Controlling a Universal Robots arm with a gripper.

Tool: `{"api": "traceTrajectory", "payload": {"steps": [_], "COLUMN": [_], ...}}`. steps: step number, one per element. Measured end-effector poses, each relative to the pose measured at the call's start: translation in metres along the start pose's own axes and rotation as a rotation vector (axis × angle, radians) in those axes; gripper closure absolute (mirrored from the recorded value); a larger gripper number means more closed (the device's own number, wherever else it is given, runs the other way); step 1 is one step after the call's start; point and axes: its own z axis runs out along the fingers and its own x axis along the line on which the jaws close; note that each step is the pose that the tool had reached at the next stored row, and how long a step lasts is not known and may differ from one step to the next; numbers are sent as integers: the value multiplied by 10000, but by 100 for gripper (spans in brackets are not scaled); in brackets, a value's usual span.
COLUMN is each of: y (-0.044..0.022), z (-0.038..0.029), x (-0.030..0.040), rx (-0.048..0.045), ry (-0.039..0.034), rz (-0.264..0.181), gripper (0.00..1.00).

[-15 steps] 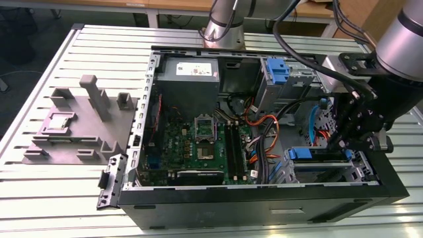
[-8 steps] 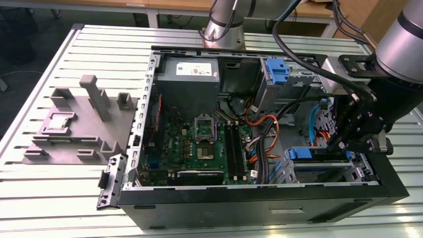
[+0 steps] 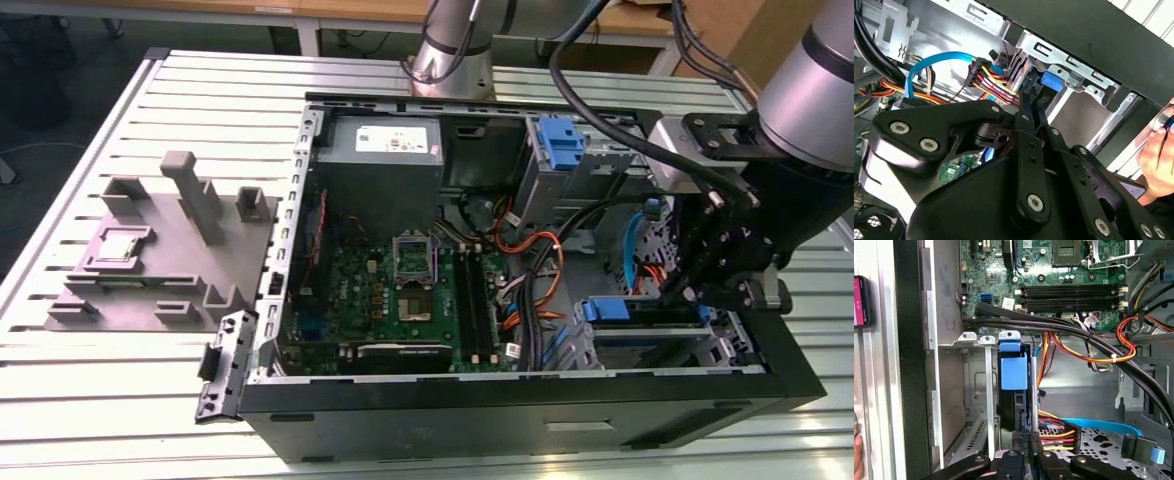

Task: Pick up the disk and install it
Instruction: 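Insert the first disk wire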

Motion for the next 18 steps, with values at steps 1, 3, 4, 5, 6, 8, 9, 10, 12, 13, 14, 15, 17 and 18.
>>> {"api": "traceTrajectory", "payload": {"steps": [1,3,4,5,6,8,9,10,12,13,14,15,17,18], "y": [0,0,1,1,1,2,2,2,2,2,2,2,2,2], "z": [3,4,8,13,21,35,41,44,44,45,45,45,45,46], "x": [1,1,1,2,3,4,5,5,5,5,4,5,5,5], "rx": [0,-2,-3,-3,-4,-5,-6,-6,-6,-6,-6,-6,-7,-8], "ry": [-5,-20,-29,-33,-36,-41,-46,-49,-47,-48,-48,-49,-49,-53], "rz": [3,6,8,12,15,20,23,25,25,25,25,25,25,26], "gripper": [83,83,83,83,83,83,83,83,83,83,83,83,83,82]}}
